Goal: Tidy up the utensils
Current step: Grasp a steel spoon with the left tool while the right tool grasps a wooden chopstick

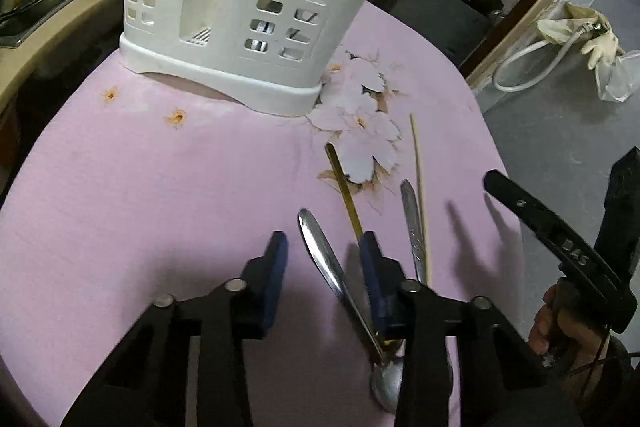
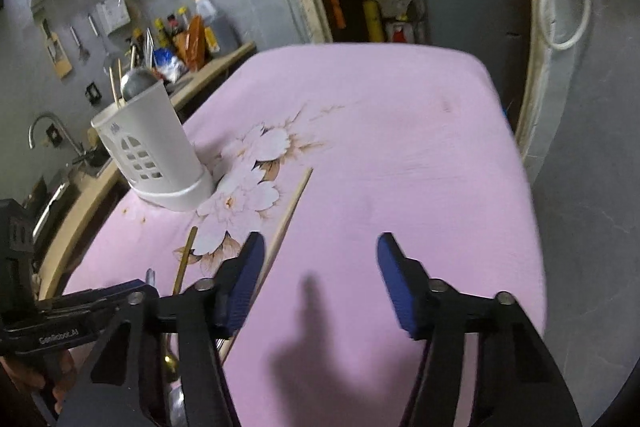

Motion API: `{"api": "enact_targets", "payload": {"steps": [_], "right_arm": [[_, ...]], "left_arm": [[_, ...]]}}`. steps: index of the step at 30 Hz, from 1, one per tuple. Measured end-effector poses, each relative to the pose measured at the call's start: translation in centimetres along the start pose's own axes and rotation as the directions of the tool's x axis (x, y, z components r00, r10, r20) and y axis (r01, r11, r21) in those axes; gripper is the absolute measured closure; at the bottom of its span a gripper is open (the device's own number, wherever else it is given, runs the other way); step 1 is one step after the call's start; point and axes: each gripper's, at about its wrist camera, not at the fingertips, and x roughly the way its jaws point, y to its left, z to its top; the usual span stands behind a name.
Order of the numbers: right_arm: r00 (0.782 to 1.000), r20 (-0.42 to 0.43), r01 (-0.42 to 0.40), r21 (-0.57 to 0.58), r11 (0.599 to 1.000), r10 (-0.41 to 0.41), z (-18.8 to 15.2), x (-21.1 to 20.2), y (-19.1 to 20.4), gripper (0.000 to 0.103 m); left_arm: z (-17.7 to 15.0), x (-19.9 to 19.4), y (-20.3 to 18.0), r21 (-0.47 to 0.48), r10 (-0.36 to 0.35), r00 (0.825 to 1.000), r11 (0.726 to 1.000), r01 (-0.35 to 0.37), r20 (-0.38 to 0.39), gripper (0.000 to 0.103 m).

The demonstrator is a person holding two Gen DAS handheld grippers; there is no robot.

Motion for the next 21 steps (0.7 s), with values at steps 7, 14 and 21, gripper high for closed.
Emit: {"api": "enact_targets", "payload": {"steps": [7, 14, 21], "right_arm": [[0.995, -0.086, -0.057, -0.037, 0.998, 0.053, 0.7, 3.9, 1.5, 0.064], [0.984, -0.174, -0.057, -0.062, 0.996, 0.046, 1.1, 6.8, 3.0, 0.067], [0.972, -0.231, -0.044, -0.029, 0.999, 0.036, 2.3, 7.7, 3.0, 0.069]], "left_arm": [[0.4, 0.0, 0.5, -0.023, 0.009, 1.0, 1.0, -0.009, -0.026, 0.086], [0.9, 0.1, 0.2, -0.052, -0.004, 0.999, 0.999, 0.002, -0.044, 0.093], [1.0, 0.0, 0.0, -0.063, -0.028, 0.998, 0.998, 0.025, -0.051, 0.099]]}}
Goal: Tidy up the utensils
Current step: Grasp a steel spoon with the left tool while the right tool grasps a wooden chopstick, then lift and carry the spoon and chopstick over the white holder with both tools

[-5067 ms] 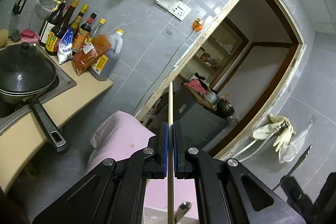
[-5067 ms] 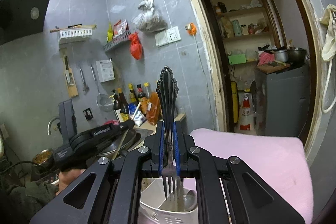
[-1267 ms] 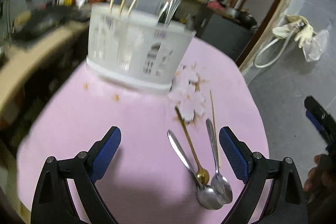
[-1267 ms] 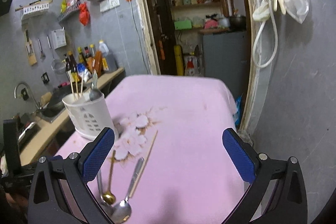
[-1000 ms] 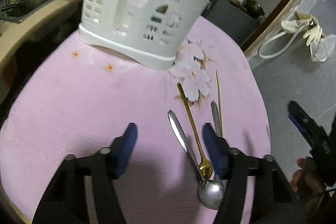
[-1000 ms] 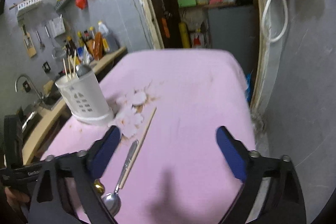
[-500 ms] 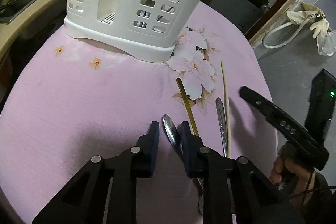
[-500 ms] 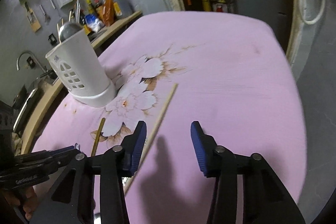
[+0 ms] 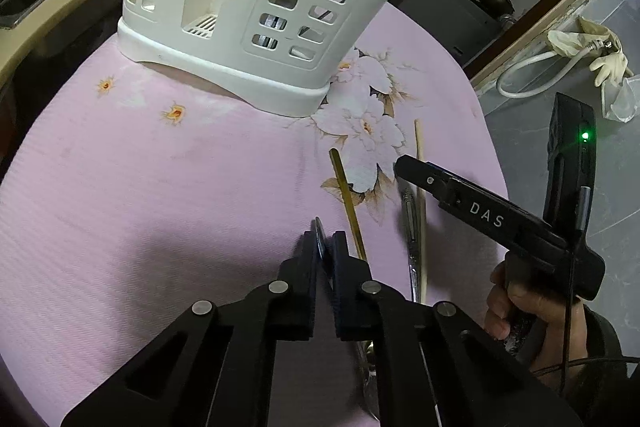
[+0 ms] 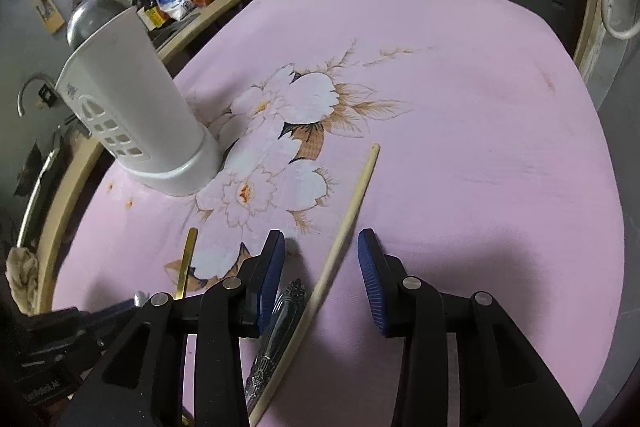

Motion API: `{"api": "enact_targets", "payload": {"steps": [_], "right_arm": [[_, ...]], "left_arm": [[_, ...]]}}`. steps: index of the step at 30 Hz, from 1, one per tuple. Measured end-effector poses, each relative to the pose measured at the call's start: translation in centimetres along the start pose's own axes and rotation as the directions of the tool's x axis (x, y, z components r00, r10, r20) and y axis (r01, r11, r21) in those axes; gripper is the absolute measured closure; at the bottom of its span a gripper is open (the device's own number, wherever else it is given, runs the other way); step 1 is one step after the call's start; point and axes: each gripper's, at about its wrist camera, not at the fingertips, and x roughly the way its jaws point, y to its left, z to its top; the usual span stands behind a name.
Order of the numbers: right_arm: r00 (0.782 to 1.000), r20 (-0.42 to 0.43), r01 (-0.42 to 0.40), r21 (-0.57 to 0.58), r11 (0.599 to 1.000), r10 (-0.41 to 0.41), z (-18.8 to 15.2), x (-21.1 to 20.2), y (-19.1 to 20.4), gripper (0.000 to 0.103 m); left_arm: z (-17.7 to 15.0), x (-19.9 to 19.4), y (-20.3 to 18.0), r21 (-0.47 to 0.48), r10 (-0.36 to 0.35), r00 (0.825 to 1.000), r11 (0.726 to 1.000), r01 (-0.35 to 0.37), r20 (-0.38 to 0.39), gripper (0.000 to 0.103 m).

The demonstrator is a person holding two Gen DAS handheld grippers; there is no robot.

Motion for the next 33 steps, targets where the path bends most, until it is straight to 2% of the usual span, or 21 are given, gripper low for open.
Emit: {"api": "enact_targets", "payload": {"steps": [1, 4, 7, 11, 13, 16, 22, 27, 33], "right_arm": [[1.0, 0.0, 0.016, 0.004, 1.0, -0.016, 0.0, -0.1, -0.1, 0.079], [1.0, -0.007, 0.028, 0.031, 0.999, -0.028, 0.0, -0.1, -0.8, 0.091], [1.0, -0.026, 0.001, 0.094, 0.996, 0.001, 0.2, -0.1, -1.5, 0.095], [0.999, -0.007, -0.047, 0.165, 0.985, 0.049, -0.4, -0.6, -2.2, 0.1], [0.995, 0.044, -0.101, 0.205, 0.973, 0.094, -1.1, -1.5, -2.6, 0.1], [0.985, 0.132, -0.136, 0.203, 0.97, 0.111, -2.2, -3.5, -2.4, 0.1], [0.942, 0.316, -0.173, 0.171, 0.97, 0.113, -2.9, -8.0, -1.6, 0.1], [0.905, 0.411, -0.194, 0.166, 0.967, 0.111, -1.8, -9.9, -0.3, 0.1], [0.846, 0.519, -0.213, 0.128, 0.969, 0.117, 0.2, -11.4, 2.6, 0.1]], "left_arm": [[0.0, 0.0, -0.1, 0.005, -0.001, 1.0, 1.0, 0.001, 0.001, 0.099], [0.0, -0.1, -0.4, 0.016, -0.011, 1.0, 1.0, 0.011, -0.001, 0.1], [-0.1, -0.7, -0.4, 0.018, -0.026, 1.0, 1.0, 0.025, 0.009, 0.101], [-0.1, -1.9, -0.7, 0.026, -0.038, 0.998, 0.999, 0.036, 0.052, 0.103], [0.1, -2.6, -0.8, 0.036, -0.04, 0.996, 0.999, 0.037, 0.08, 0.103], [0.2, -4.3, -0.7, 0.057, -0.031, 0.988, 0.998, 0.022, 0.151, 0.103], [1.1, -7.2, -0.6, 0.082, -0.033, 0.962, 0.997, 0.011, 0.271, 0.103], [2.9, -8.8, -0.9, 0.107, -0.062, 0.941, 0.994, 0.027, 0.333, 0.103], [6.0, -11.1, -0.7, 0.164, -0.093, 0.917, 0.986, 0.03, 0.387, 0.103]]}}
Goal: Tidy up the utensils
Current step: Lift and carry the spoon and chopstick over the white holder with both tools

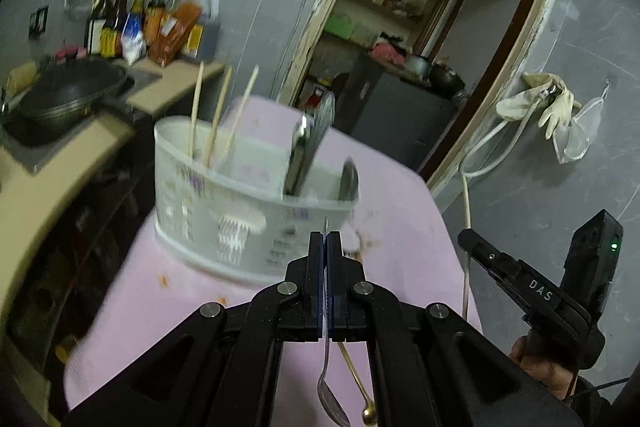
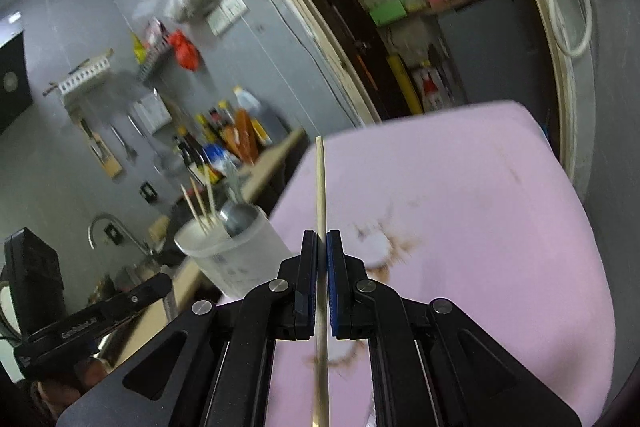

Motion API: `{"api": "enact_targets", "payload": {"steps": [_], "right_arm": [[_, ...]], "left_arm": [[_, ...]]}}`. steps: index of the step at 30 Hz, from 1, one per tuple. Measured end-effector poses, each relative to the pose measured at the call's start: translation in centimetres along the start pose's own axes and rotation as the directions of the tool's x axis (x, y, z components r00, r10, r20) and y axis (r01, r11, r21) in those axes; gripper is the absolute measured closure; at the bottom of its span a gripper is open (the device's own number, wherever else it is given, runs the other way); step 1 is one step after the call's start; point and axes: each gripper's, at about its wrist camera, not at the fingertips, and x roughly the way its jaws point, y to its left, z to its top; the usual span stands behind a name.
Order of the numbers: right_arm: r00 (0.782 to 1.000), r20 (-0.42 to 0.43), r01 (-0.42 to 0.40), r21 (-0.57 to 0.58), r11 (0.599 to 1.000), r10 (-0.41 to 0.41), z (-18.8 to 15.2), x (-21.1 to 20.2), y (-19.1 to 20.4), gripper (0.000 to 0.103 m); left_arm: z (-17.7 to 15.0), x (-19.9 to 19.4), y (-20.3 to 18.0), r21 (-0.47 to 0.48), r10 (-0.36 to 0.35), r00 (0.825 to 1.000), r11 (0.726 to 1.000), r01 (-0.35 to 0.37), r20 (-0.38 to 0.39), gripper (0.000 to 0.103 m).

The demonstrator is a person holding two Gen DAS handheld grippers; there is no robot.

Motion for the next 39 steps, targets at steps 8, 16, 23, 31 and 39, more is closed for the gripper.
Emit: {"api": "enact_targets", "payload": {"steps": [8, 16, 23, 31, 39], "right_arm": [[0.989, 0.144, -0.02, -0.083, 0.996, 0.032, 2.2, 1.2, 5.8, 0.1], [0.964, 0.247, -0.074, -0.088, 0.993, 0.093, 4.2, 3.7, 9.2, 0.1], [0.939, 0.32, -0.115, -0.052, 0.992, 0.125, 6.0, 6.8, 9.9, 0.1], [0.937, 0.346, -0.013, -0.074, 0.997, 0.038, 5.5, 9.5, 9.9, 0.1], [0.947, 0.319, 0.091, -0.146, 0.985, -0.04, 3.9, 11.2, 10.1, 0.1]], "left_arm": [[4.9, -0.9, 2.0, 0.042, -0.032, 0.997, 0.999, 0.029, 0.075, 0.103], [10.3, -1.5, 5.8, 0.036, -0.063, 0.983, 0.998, 0.057, 0.174, 0.103], [13.8, -0.6, 8.5, 0.033, -0.041, 0.968, 0.999, 0.034, 0.249, 0.103], [14.2, 1.7, 10.5, 0.044, 0.007, 0.969, 0.999, -0.019, 0.247, 0.103], [12.7, 4.2, 11.2, 0.041, 0.047, 0.975, 0.997, -0.057, 0.218, 0.103]]}}
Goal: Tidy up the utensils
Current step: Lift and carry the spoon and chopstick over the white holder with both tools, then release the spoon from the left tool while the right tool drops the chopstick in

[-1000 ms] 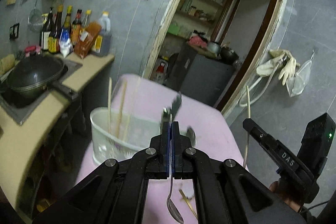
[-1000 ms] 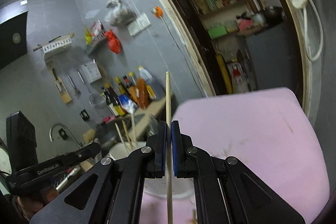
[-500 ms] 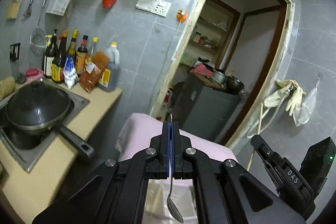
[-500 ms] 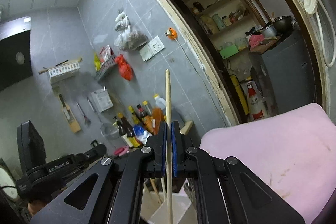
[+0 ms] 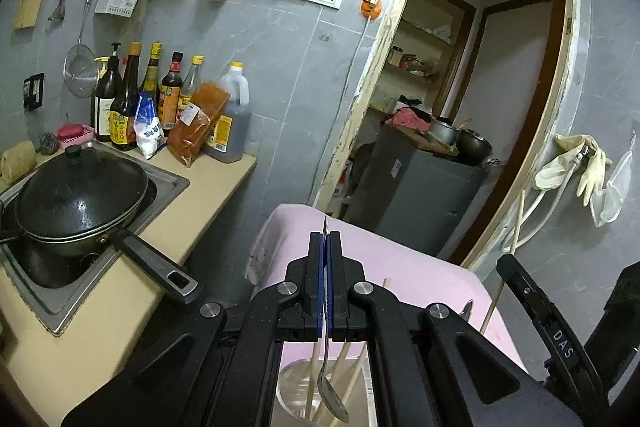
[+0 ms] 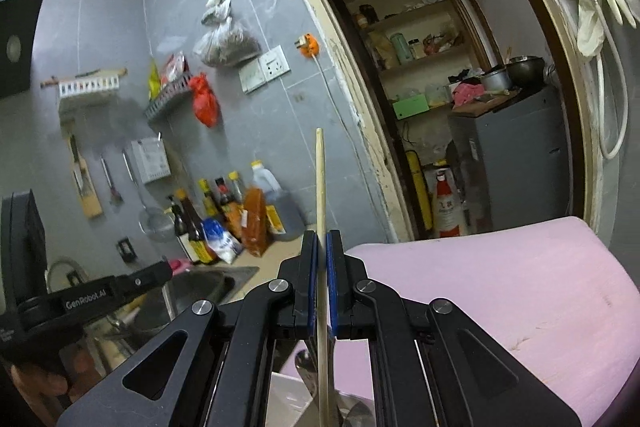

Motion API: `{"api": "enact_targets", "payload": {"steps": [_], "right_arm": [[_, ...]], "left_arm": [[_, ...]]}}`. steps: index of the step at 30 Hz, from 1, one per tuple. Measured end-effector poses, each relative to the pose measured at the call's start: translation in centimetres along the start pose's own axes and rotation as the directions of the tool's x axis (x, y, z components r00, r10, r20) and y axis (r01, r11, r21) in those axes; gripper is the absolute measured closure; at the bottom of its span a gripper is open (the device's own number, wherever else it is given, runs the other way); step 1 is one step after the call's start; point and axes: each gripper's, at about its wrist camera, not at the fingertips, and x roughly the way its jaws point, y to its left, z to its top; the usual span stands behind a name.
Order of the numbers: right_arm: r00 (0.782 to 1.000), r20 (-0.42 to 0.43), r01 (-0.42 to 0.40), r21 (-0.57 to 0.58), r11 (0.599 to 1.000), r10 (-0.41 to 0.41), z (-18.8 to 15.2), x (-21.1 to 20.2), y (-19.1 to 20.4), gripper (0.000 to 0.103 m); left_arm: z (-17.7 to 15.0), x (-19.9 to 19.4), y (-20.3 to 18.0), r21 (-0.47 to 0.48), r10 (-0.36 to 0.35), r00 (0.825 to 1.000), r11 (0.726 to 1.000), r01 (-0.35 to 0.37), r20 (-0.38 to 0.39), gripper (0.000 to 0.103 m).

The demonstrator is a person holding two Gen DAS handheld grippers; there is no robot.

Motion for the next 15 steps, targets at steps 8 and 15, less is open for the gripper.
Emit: {"api": "enact_targets", "payload": {"steps": [8, 15], "right_arm": [[0.999, -0.029, 0.012, -0.023, 1.0, -0.013, -1.2, 0.1, 0.3, 0.1], [0.998, -0.056, 0.012, -0.027, 1.0, -0.014, -1.6, -0.4, 0.3, 0.099]], "left_arm": [[-1.3, 0.1, -1.0, 0.076, 0.018, 1.0, 0.997, -0.019, 0.008, 0.103], [-2.4, 0.2, -1.3, 0.09, 0.01, 0.999, 0.996, -0.006, -0.037, 0.103]]}}
